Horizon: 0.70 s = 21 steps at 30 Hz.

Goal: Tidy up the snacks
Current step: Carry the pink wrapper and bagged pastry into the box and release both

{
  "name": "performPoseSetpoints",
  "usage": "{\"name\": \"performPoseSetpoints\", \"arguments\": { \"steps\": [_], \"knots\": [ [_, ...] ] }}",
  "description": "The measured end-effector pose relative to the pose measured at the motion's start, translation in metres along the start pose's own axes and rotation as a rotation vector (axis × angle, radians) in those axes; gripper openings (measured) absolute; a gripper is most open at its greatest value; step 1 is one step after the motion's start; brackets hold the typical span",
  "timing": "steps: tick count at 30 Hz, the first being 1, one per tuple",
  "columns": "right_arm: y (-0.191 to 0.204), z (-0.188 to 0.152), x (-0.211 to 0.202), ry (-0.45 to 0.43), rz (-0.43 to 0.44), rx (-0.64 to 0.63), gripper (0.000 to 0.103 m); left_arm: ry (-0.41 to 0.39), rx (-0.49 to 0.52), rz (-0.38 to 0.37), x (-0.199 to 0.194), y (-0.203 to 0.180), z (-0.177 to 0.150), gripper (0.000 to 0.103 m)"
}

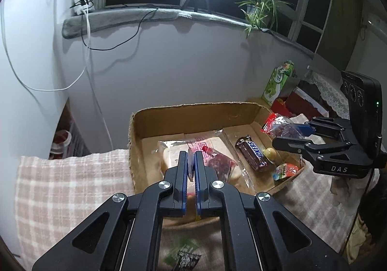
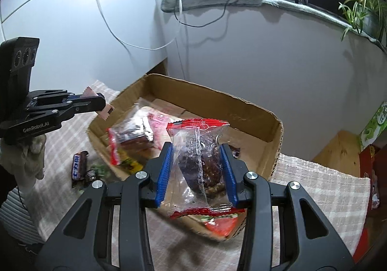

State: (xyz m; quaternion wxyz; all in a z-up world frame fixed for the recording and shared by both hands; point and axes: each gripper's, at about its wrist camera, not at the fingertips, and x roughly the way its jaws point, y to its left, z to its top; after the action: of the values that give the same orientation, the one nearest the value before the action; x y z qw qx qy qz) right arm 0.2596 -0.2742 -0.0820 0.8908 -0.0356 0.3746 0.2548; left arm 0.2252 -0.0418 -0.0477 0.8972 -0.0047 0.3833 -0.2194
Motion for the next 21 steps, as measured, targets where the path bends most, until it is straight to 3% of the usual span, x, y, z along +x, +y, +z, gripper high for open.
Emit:
{"name": "performPoseSetpoints", "arguments": {
  "steps": [9,11,13,16,21],
  "knots": [
    [-0.008,-0.002,0.013,0.018,-0.025,0.005,0.041,0.014,0.017,0.011,0.010,-0.004,0.003,0.007],
    [-0.009,-0.003,0.013,0.020,-0.036,0.005,0.048,0.014,0.023,0.017,0.010,-0.005,0.003,0.020],
    [-0.008,-0.003,0.012,0.009,-0.049,0.001,0.065,0.009,0.026,0.027,0.010,-0.005,0.004,0.042],
    [-0.008,-0.002,0.006,-0.013,-0.067,0.001,0.077,0.003,0.022,0.037,0.008,-0.003,0.005,0.052],
    [-0.007,-0.002,0.002,-0.015,-0.066,0.008,0.078,-0.005,0.009,0.045,0.003,-0.001,0.005,0.054]
  ]
}}
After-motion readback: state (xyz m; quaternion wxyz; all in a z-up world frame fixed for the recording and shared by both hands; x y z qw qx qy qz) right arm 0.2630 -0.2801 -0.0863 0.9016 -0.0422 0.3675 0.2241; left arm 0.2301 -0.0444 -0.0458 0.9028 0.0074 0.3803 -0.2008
